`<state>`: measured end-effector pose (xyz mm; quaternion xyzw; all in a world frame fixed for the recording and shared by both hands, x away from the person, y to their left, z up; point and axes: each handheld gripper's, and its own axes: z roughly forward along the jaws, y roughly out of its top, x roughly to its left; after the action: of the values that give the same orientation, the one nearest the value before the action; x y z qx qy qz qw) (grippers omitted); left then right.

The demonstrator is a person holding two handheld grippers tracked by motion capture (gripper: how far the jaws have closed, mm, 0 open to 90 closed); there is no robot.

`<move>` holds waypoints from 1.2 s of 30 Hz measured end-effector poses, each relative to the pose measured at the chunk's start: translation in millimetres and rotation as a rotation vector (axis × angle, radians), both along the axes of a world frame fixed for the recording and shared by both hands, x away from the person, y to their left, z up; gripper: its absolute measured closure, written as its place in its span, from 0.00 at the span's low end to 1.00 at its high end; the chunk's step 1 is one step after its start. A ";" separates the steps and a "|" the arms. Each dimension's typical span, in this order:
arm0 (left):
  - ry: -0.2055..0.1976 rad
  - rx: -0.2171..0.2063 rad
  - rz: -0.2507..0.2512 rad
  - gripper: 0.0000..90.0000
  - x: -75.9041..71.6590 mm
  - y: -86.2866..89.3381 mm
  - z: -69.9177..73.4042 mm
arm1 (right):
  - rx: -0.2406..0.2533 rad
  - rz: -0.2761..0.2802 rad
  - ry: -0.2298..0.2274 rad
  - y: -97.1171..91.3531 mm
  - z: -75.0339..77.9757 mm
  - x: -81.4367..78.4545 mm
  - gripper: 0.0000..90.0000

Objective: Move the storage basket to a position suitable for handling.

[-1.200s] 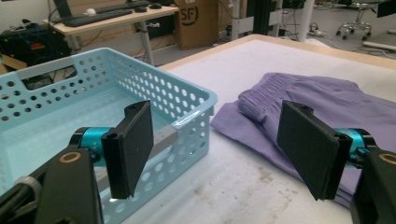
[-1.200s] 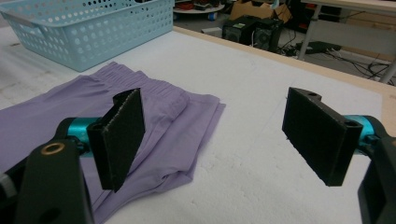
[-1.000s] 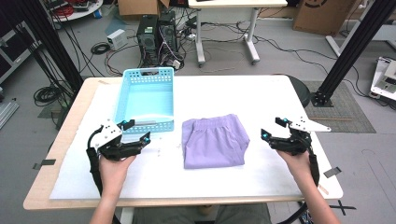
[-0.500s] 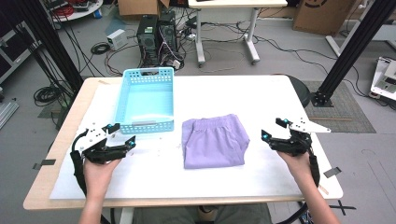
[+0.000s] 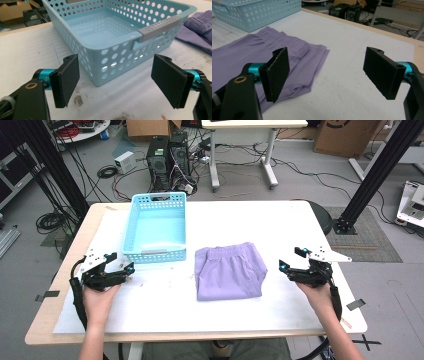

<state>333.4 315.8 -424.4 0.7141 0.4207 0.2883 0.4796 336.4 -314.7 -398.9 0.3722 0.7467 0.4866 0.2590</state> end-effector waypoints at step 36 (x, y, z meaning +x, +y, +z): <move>0.041 -0.013 -0.107 0.53 36.1 -7.8 -7.3 | -0.020 0.015 0.022 8.5 -3.9 1.9 0.24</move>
<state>369.5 307.9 -431.7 0.7383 0.3934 0.2450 0.4901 338.3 -306.3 -402.8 0.3692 0.7571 0.4770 0.2508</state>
